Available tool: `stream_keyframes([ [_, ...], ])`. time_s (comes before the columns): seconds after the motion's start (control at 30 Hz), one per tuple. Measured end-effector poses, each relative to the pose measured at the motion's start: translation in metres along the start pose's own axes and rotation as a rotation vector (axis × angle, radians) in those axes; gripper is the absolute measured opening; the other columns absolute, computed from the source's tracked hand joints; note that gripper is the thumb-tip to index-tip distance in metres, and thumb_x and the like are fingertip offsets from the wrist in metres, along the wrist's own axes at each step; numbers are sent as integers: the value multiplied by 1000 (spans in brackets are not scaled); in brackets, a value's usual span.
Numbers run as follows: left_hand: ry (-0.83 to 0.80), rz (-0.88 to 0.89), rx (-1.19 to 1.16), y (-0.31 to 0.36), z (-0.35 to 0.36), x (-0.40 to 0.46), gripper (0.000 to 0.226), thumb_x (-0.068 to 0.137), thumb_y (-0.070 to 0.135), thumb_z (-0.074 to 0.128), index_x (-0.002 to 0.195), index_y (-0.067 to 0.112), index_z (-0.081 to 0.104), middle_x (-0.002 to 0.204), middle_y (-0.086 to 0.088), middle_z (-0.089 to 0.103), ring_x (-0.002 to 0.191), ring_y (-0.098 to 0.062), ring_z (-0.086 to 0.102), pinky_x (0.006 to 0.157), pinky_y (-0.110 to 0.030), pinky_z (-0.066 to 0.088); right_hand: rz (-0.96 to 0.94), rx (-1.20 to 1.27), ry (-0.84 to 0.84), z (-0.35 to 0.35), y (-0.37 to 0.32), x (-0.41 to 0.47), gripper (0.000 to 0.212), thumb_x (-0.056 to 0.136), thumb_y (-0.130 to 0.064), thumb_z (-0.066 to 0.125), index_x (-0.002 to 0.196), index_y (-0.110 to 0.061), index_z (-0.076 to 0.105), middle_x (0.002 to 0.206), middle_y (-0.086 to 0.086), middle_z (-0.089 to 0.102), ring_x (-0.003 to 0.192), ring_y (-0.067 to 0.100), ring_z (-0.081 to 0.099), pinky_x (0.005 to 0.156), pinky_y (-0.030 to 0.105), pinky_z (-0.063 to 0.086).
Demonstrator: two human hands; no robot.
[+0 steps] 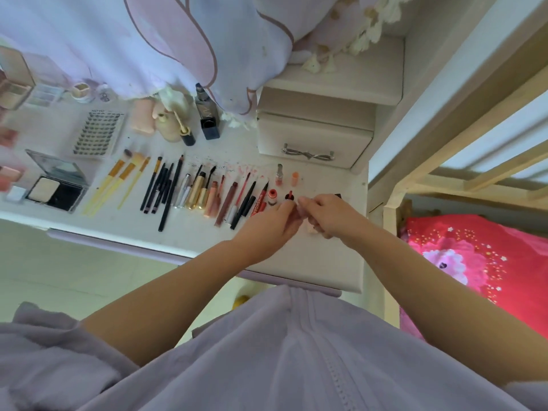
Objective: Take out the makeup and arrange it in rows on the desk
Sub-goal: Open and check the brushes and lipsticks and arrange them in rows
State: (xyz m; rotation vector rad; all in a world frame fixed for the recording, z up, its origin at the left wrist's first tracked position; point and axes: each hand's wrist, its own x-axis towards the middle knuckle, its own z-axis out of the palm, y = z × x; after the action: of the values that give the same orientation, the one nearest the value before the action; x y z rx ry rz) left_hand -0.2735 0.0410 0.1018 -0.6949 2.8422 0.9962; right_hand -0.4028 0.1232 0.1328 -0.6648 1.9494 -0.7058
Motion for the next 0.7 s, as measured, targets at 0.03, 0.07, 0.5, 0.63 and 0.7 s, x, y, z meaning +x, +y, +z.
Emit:
stream_keyframes([
  [0.03,0,-6,-33,2,-4,0,26,99,32,40,111,10,47,93,1,55,75,-19,54,62,-33,42,-7,55,13,2,-3,-3,38,98,-40,41,84,-10,58,62,-1,45,52,13,37,50,25,31],
  [0.07,-6,-6,-61,3,-9,0,27,99,33,39,110,10,48,91,2,55,76,-19,54,63,-33,42,-21,88,27,3,-5,-6,37,98,-40,41,81,-11,59,61,-1,43,52,13,36,50,25,31],
  [0.5,-113,130,-115,2,-42,-15,16,98,32,42,89,19,44,71,9,46,61,-5,41,56,-20,32,-197,20,-59,-3,-13,-45,40,97,-48,35,97,-20,63,67,-9,55,59,6,44,51,19,36],
  [0.63,-153,181,-25,3,-48,-15,15,98,34,41,91,21,44,76,7,50,67,-10,46,64,-28,40,-101,-89,-130,-10,-17,-47,53,95,-58,30,78,-26,69,52,-7,44,50,10,34,51,20,32],
  [0.7,-163,176,-21,2,-50,-16,15,98,35,42,93,21,45,81,5,53,71,-13,50,69,-32,44,-116,-87,-140,-11,-15,-47,36,96,-48,43,87,-19,62,62,-5,49,56,10,39,54,20,36],
])
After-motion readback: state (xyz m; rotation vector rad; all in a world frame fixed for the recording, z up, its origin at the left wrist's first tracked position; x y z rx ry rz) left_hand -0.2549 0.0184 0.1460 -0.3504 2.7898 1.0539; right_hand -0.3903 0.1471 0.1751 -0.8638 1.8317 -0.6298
